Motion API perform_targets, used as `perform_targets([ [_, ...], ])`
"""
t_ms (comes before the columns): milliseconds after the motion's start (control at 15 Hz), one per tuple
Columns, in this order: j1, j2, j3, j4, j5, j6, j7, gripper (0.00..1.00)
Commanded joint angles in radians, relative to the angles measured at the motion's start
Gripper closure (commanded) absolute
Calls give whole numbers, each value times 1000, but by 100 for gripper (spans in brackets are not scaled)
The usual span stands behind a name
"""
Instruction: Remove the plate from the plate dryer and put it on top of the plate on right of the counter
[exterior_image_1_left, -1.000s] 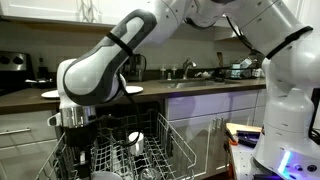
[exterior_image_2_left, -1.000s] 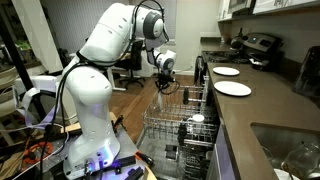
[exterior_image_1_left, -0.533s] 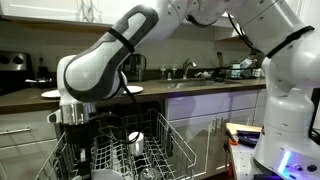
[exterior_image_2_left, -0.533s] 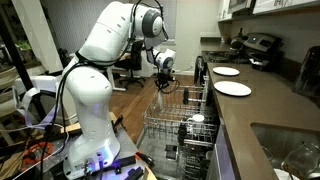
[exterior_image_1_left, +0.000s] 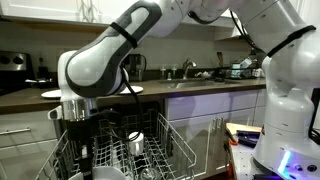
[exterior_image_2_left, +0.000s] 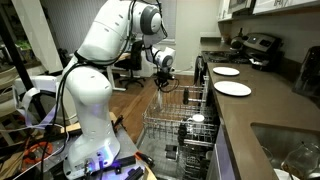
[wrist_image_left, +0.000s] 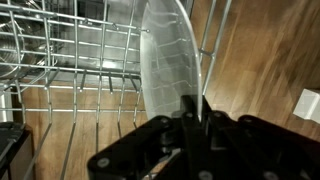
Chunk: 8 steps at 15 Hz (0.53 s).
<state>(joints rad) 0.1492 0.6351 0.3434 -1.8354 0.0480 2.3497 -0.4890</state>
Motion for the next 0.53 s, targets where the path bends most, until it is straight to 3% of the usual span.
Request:
perform_targets([
  [0,-2,-74,5,-52,10,-22,21,95],
  [467,-2,-113,3,-82,13,-25,24,95],
])
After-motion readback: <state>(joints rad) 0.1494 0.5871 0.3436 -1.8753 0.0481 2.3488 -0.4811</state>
